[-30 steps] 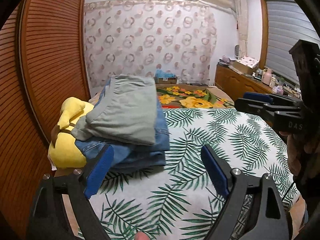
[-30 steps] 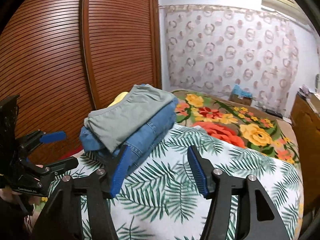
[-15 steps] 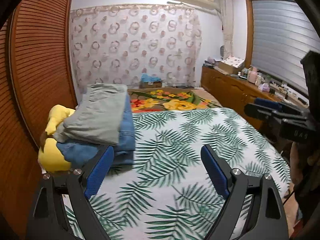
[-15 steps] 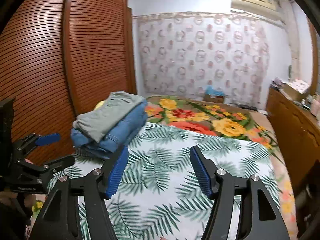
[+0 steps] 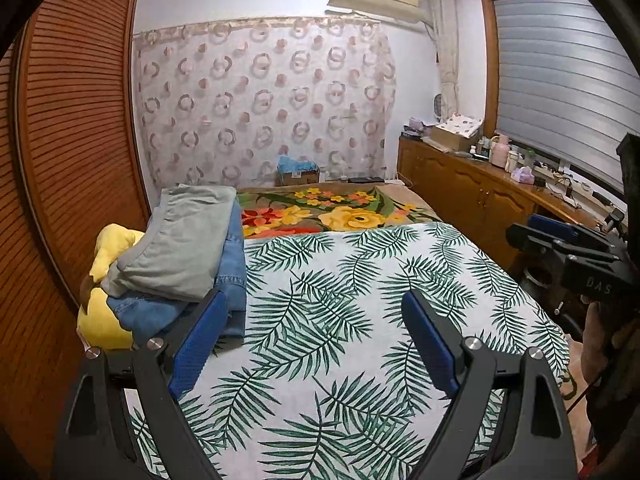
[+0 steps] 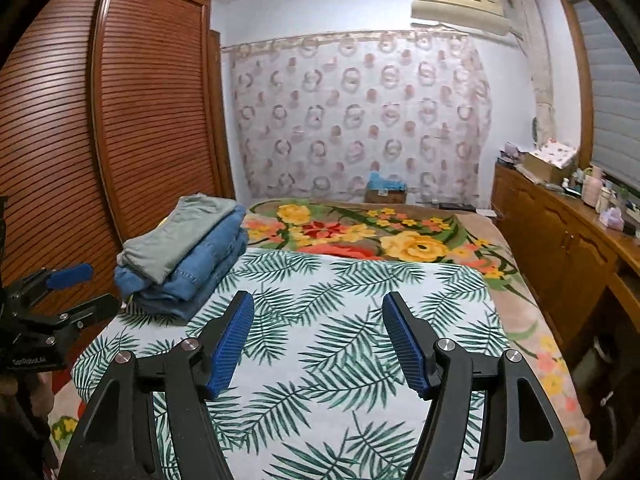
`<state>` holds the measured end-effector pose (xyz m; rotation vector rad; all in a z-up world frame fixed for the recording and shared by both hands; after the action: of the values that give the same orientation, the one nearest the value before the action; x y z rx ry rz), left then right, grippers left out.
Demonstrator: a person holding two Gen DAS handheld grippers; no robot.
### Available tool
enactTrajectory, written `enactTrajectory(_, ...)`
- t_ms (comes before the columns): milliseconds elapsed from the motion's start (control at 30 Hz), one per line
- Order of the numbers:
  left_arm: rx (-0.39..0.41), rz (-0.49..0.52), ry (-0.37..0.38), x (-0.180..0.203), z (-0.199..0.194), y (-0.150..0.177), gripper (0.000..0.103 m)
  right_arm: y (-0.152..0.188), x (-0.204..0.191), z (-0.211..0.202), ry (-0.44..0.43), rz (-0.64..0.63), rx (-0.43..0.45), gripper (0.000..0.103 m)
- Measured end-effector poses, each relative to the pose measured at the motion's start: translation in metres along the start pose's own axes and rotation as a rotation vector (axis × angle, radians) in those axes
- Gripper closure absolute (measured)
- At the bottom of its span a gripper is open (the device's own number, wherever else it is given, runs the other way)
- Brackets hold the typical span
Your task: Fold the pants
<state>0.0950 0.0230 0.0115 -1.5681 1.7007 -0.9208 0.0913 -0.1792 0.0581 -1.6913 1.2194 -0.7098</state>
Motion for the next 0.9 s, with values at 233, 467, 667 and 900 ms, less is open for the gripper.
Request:
enactTrajectory(233, 0.021, -0.005, -0.005, 0.005, -0.011, -0.005, 0.014, 0.004, -0.001, -0.017, 0.034, 0.024, 0.046, 0.034)
enactTrajectory(467, 0.046, -0.018, -0.005, 0.006, -0.028, -0.004, 0.014, 0.018, -0.007, -0.028, 0.048, 0.045, 0.067, 0.034)
enactTrajectory(667, 0.073, -0.017, -0.016, 0.003, -0.038, -0.006, 0.014, 0.022, -0.008, -0.032, 0.052, 0.046, 0.09, 0.034)
enactTrajectory(900, 0.077, -0.022, -0.016, 0.001, -0.04, -0.006, 0.014, 0.026, -0.003, -0.027, 0.043, 0.038, 0.095, 0.034)
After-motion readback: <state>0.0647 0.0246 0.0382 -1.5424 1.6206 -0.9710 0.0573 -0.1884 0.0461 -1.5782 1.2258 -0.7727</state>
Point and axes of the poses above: each gripper's, at about its wrist camera, not at the fingertips, and z roughly the way its jaws point, x to its right, y to its underside, the point moved 4 cm from there along z, roughly the way its jaws point, and after that the axes turned 5 degrees about -x, right-handed, at the moved point
